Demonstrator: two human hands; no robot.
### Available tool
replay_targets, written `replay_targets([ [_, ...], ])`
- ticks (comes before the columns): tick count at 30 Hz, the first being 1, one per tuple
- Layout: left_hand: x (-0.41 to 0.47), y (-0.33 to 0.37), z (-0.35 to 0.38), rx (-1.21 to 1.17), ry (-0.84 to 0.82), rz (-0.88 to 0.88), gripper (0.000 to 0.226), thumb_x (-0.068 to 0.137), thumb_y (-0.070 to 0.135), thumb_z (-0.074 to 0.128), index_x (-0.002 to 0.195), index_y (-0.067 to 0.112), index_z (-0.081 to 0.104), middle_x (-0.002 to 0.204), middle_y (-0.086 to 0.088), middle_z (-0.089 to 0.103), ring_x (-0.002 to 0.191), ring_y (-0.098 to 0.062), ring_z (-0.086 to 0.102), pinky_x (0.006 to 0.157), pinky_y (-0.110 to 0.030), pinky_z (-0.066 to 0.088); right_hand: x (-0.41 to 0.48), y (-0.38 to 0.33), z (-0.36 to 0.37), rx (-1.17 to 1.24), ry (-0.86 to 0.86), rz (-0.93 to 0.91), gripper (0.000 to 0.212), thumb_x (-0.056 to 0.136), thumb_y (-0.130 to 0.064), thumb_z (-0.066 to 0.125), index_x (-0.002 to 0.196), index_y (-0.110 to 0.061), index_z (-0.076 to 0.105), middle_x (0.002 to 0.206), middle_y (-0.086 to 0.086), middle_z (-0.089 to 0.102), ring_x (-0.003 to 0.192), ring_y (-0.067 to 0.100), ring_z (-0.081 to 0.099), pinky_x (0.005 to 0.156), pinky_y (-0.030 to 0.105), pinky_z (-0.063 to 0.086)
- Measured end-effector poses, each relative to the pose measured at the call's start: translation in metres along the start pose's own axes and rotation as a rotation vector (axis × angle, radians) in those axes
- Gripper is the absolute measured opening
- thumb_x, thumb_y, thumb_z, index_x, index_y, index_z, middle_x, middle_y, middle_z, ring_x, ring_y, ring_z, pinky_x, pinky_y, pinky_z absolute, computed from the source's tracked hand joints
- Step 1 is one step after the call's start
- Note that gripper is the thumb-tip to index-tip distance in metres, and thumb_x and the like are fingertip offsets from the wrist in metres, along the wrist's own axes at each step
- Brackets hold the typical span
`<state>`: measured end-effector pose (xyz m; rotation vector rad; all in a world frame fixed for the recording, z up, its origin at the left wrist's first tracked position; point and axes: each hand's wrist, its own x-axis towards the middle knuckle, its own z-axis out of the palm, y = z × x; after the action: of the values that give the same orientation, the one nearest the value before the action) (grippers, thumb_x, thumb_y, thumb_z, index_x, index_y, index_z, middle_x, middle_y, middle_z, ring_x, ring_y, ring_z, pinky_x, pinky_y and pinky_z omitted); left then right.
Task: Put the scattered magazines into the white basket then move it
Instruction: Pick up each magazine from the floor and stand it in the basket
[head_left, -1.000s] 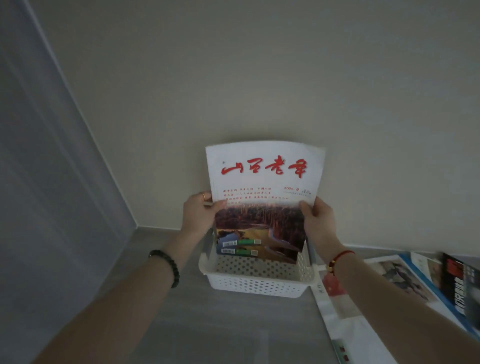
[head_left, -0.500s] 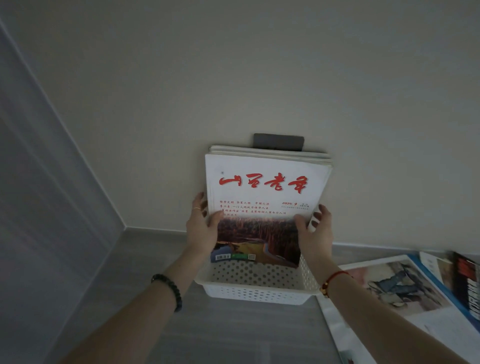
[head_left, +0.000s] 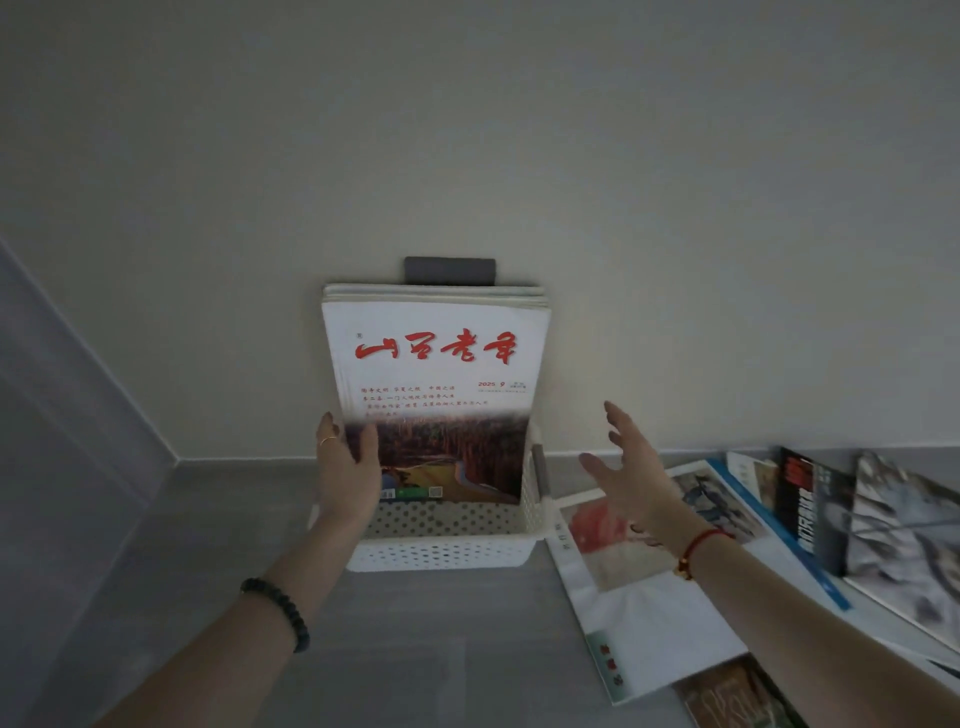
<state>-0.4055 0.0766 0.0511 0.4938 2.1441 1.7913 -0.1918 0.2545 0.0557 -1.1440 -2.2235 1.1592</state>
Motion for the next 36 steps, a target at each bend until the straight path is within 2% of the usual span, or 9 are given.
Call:
replay_targets([
  [6, -0.074, 0.000, 0.024, 0.213, 0.097, 0.305, 0.048, 0.090, 0.018, 0.047, 0.134, 0.006, 0.033, 0.135, -0.014, 0.043, 0.120, -0.017, 0.043, 0.101, -0.029, 0.035, -0.058, 0.067, -0.081, -0.021, 0.005, 0.158, 0.079, 0.078, -0.013, 0.068, 0.142, -0.022, 0.023, 0.137, 0.008, 0.045, 0.112, 0.020, 0.050, 0.083, 0.028, 0.044],
  [11, -0.146, -0.008, 0.064, 0.284, -0.139, 0.381, 0.043, 0.089, 0.022, 0.049, 0.130, 0.014, 0.038, 0.132, -0.003, 0.044, 0.121, -0.012, 0.040, 0.101, -0.026, 0.031, -0.101, 0.108, -0.090, -0.366, -0.228, 0.107, 0.097, 0.066, -0.030, 0.077, 0.141, -0.021, 0.017, 0.151, 0.002, 0.020, 0.135, 0.022, 0.027, 0.110, 0.043, 0.027],
  [16, -0.196, -0.024, 0.097, 0.232, -0.317, -0.001, 0.048, 0.091, 0.022, 0.047, 0.136, 0.014, 0.032, 0.143, -0.005, 0.037, 0.127, -0.016, 0.038, 0.104, -0.028, 0.030, -0.118, 0.137, -0.064, -0.655, -0.428, 0.005, 0.100, 0.072, -0.041, 0.069, 0.144, -0.029, 0.000, 0.155, 0.003, -0.009, 0.142, 0.022, -0.005, 0.114, 0.046, 0.000],
  [21, -0.227, -0.031, 0.124, 0.023, -0.327, -0.475, 0.026, 0.091, 0.016, 0.046, 0.117, 0.014, 0.050, 0.117, -0.004, 0.050, 0.109, -0.020, 0.052, 0.083, -0.026, 0.036, -0.119, 0.157, -0.064, -0.798, -0.400, -0.123, 0.083, 0.082, -0.054, 0.050, 0.144, -0.024, 0.004, 0.155, 0.003, -0.003, 0.142, 0.021, 0.000, 0.115, 0.044, 0.006],
  [23, -0.234, -0.035, 0.133, -0.078, -0.305, -0.508, 0.012, 0.089, 0.007, 0.047, 0.089, 0.015, 0.055, 0.102, -0.009, 0.057, 0.086, -0.015, 0.056, 0.072, -0.026, 0.042, -0.120, 0.161, -0.064, -0.837, -0.388, -0.157, 0.079, 0.084, -0.056, 0.043, 0.144, -0.023, 0.004, 0.155, 0.004, -0.001, 0.142, 0.022, 0.001, 0.115, 0.043, 0.007],
  [27, -0.237, -0.044, 0.143, -0.160, -0.244, -0.602, 0.010, 0.083, 0.004, 0.053, 0.077, 0.010, 0.059, 0.092, -0.015, 0.062, 0.081, -0.023, 0.059, 0.068, -0.031, 0.047, -0.129, 0.169, -0.066, -0.857, -0.363, -0.188, 0.073, 0.087, -0.056, 0.035, 0.144, -0.023, 0.004, 0.155, 0.004, -0.001, 0.142, 0.022, 0.001, 0.115, 0.043, 0.007],
  [30, -0.242, -0.051, 0.145, -0.159, -0.257, -0.685, 0.005, 0.083, 0.008, 0.058, 0.079, 0.009, 0.062, 0.089, -0.014, 0.065, 0.073, -0.021, 0.061, 0.069, -0.034, 0.052, -0.146, 0.173, -0.074, -0.840, -0.371, -0.203, 0.072, 0.087, -0.056, 0.034, 0.144, -0.023, 0.005, 0.155, 0.004, 0.000, 0.142, 0.021, 0.002, 0.116, 0.043, 0.008],
  [34, -0.263, -0.050, 0.147, -0.053, -0.336, -0.706, 0.006, 0.083, 0.011, 0.058, 0.083, 0.006, 0.062, 0.066, -0.003, 0.069, 0.056, -0.014, 0.065, 0.047, -0.023, 0.052, -0.181, 0.185, -0.089, -0.850, -0.371, -0.211, 0.077, 0.081, -0.064, 0.024, 0.144, -0.024, 0.008, 0.155, 0.002, 0.006, 0.142, 0.019, 0.009, 0.116, 0.044, 0.013],
  [36, -0.270, -0.040, 0.151, -0.029, -0.391, -0.704, 0.006, 0.082, 0.009, 0.057, 0.084, 0.005, 0.062, 0.063, -0.003, 0.070, 0.058, -0.015, 0.067, 0.049, -0.024, 0.052, -0.200, 0.185, -0.098, -0.857, -0.359, -0.269, 0.074, 0.079, -0.063, 0.028, 0.140, -0.021, 0.030, 0.149, 0.008, 0.029, 0.135, 0.022, 0.031, 0.109, 0.047, 0.030],
])
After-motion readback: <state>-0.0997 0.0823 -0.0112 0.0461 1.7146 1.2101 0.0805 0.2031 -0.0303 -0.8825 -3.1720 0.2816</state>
